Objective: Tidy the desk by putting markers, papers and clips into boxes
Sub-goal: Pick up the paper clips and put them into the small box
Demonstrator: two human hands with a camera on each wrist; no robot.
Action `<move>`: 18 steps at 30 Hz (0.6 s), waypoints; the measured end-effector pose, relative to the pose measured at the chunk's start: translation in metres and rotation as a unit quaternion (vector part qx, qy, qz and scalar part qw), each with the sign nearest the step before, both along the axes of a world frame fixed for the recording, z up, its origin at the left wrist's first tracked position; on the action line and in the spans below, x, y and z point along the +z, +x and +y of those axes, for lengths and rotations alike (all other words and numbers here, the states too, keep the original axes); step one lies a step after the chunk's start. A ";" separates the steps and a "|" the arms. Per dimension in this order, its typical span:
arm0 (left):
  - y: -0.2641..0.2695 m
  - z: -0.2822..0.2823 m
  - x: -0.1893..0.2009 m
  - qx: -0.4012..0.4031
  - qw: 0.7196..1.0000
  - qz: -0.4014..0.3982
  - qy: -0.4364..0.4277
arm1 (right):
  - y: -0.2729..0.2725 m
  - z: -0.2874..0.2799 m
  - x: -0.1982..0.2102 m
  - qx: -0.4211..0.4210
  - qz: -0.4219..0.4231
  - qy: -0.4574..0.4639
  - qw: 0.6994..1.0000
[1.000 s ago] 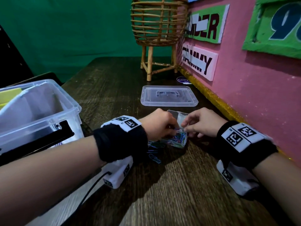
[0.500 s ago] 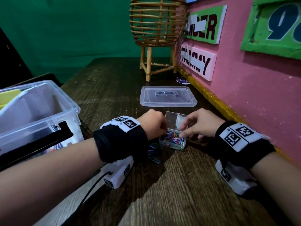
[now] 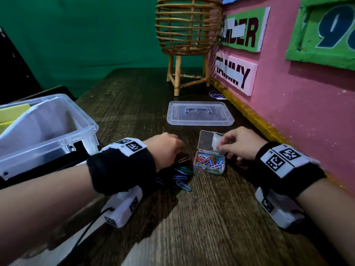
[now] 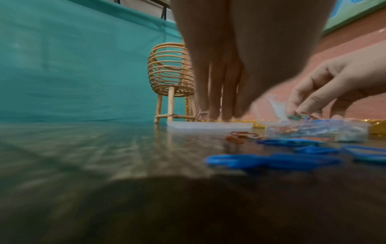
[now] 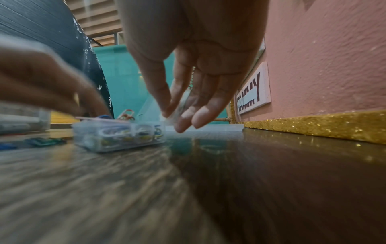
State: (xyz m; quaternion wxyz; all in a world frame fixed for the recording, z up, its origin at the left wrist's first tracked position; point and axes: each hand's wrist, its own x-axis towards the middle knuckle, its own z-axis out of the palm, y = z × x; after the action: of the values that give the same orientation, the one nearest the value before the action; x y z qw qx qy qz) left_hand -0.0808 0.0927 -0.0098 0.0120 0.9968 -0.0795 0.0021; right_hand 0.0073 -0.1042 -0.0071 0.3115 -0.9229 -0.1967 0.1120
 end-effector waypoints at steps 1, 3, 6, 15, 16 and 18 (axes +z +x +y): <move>-0.003 0.005 -0.003 -0.016 0.999 0.035 -0.006 | 0.001 0.000 0.000 -0.008 -0.003 0.000 1.000; -0.010 0.010 -0.006 -0.067 0.994 0.084 -0.036 | 0.002 -0.001 -0.001 -0.023 -0.014 -0.002 1.000; -0.021 0.012 -0.007 -0.117 0.985 0.076 -0.098 | 0.004 -0.003 -0.001 -0.040 -0.018 -0.004 0.999; -0.055 0.028 -0.003 -0.030 0.995 0.072 -0.070 | 0.004 -0.001 -0.001 -0.044 -0.012 -0.009 0.999; -0.057 0.029 -0.003 -0.025 0.994 0.084 -0.069 | 0.005 -0.001 -0.001 -0.043 -0.011 -0.009 0.999; -0.056 0.028 -0.003 -0.004 0.992 0.086 -0.094 | 0.004 -0.001 -0.001 -0.040 -0.010 -0.004 0.999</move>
State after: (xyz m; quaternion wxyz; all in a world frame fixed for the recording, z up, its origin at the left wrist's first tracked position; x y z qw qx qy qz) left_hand -0.1364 0.1208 -0.0132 0.1123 0.9874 -0.0815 -0.0764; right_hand 0.0113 -0.1053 -0.0084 0.3100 -0.9324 -0.1619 0.0912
